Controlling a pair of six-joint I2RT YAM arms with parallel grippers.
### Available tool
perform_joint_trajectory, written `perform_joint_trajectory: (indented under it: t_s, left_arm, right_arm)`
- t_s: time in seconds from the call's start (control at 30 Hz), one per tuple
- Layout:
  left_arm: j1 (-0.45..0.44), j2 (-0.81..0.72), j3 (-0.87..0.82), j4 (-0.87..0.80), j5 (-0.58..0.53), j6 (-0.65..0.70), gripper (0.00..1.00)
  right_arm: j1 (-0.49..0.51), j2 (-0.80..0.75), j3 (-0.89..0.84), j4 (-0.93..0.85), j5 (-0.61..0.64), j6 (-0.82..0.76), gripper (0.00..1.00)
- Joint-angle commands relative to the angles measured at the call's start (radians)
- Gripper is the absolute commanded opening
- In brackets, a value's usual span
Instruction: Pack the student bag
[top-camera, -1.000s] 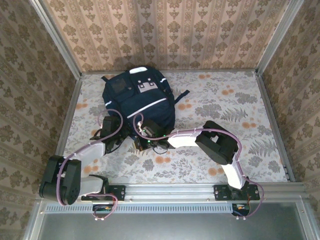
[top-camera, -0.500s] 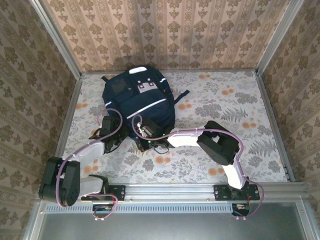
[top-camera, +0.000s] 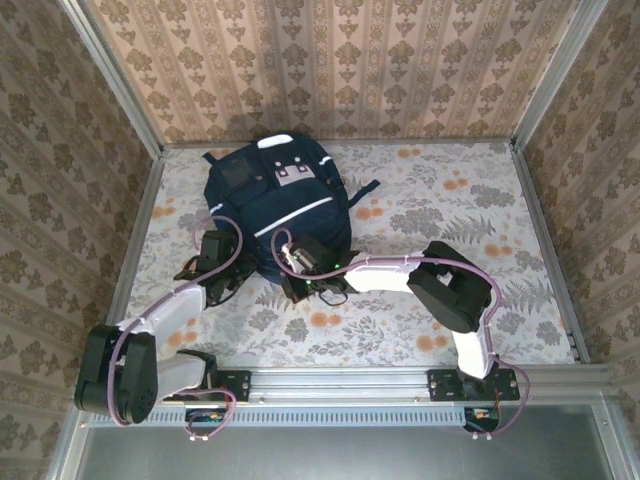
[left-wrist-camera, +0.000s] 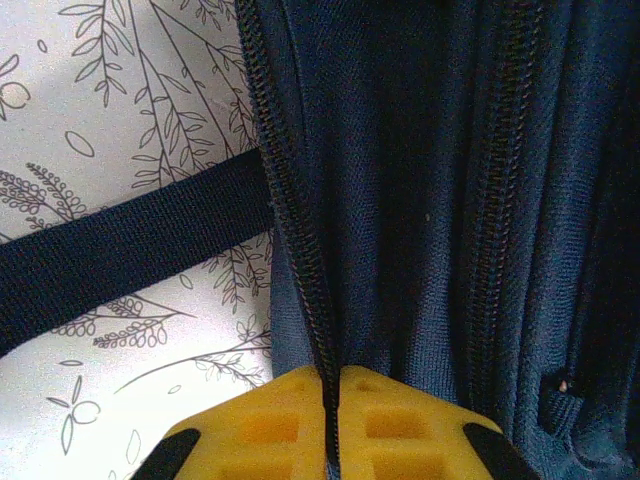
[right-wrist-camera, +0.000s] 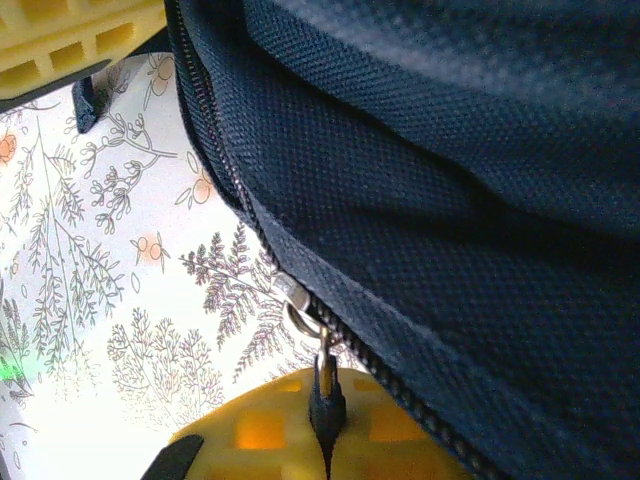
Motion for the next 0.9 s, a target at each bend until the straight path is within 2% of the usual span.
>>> perform_joint_trajectory:
  t_s: [0.0,0.43,0.87]
  left_arm:
    - [0.031,-0.031,0.027,-0.051,-0.113,0.039,0.09]
    - [0.032,-0.029,0.034,-0.064,-0.124,0.05,0.07]
    - [0.033,-0.026,0.058,-0.094,-0.139,0.073,0.05]
  right_arm:
    - [-0.039,-0.034,-0.054,-0.172,0.042,-0.026,0.0]
    - [-0.06,-0.081,-0.038,-0.301,-0.038,-0.112,0.0]
    - [-0.149,-0.105,0.021,-0.498,-0.1,-0.203,0.04]
